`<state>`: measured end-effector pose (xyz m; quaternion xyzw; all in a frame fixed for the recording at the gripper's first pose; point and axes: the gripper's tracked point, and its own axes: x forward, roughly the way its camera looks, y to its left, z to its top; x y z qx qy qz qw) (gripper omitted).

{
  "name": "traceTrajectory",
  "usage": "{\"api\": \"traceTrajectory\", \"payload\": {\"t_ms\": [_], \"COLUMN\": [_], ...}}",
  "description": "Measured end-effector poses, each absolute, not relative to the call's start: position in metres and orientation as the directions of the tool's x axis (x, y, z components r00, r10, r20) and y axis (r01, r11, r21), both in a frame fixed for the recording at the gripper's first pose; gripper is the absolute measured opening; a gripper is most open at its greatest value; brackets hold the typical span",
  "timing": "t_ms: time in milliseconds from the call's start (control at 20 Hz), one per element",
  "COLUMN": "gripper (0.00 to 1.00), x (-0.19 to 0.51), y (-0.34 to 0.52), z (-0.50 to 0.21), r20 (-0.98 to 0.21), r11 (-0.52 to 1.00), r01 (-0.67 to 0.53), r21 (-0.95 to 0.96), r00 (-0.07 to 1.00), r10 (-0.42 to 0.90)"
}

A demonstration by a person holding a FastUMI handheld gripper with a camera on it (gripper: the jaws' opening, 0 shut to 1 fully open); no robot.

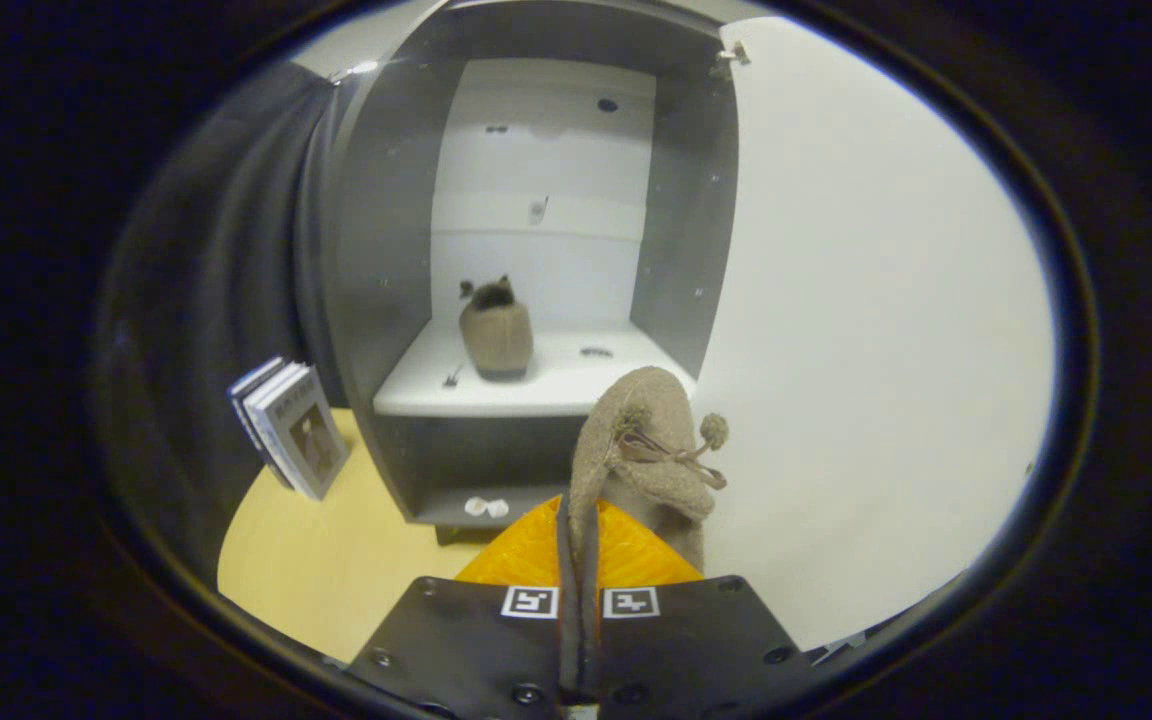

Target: Open the shoe cabinet door, grab the shoes and put them into the shoe cabinet, then close the shoe cabinet door.

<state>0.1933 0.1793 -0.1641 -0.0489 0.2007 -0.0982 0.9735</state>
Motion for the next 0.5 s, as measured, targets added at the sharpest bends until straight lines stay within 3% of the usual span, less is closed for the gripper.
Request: {"api": "traceTrajectory", "payload": {"t_ms": [250,500], "gripper": [0.02,0.02], "x": [0.284,0.389], "y": [0.169,0.157], "z": [-0.122,-0.134], "r20": [-0.314,-0.328], "r11": [0.984,0.988], "r01": [0.128,0.074], "r21": [-0.127,-0.138], "r00": [0.935,0.937], "r10": [-0.162,-0.116]}}
